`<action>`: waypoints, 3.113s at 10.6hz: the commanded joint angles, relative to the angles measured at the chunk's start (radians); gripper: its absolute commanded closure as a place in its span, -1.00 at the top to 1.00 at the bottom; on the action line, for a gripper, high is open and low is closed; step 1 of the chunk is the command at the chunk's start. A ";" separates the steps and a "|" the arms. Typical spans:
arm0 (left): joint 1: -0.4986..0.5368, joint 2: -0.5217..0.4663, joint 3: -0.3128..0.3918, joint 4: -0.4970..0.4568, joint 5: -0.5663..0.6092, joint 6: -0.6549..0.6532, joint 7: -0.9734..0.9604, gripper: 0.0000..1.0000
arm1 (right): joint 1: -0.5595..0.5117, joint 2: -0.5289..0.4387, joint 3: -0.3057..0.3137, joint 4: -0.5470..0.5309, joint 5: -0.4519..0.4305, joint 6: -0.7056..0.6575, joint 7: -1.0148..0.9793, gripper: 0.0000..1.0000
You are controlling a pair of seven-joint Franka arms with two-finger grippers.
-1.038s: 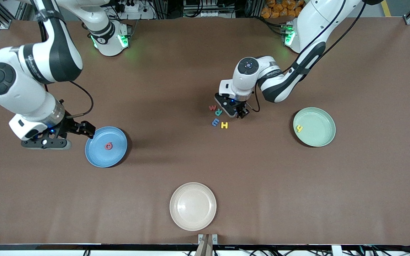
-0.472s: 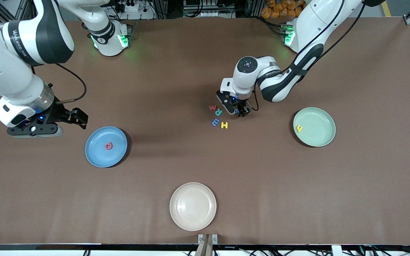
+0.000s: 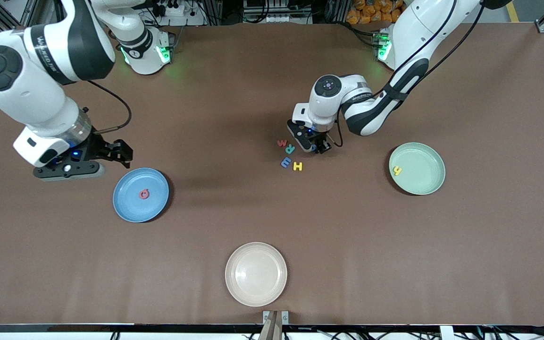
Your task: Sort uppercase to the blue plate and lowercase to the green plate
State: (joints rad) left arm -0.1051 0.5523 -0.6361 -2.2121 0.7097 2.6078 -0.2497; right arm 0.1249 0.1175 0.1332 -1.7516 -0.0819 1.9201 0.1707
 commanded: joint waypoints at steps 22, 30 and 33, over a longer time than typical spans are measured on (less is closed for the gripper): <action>0.013 0.044 0.019 0.032 0.094 0.012 -0.006 -0.99 | 0.050 0.077 0.017 0.138 0.122 0.020 0.084 0.90; 0.363 -0.110 -0.120 0.063 -0.013 -0.222 0.304 -1.00 | 0.194 0.201 0.016 0.202 0.102 0.045 0.376 0.93; 0.733 -0.146 -0.304 0.063 -0.053 -0.322 0.550 -1.00 | 0.294 0.280 0.019 0.250 0.045 0.066 0.524 0.93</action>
State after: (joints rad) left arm 0.4680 0.4356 -0.8418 -2.1316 0.6897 2.3295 0.2026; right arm 0.3827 0.3439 0.1524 -1.5702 -0.0052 1.9972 0.6307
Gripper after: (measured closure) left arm 0.731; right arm 0.031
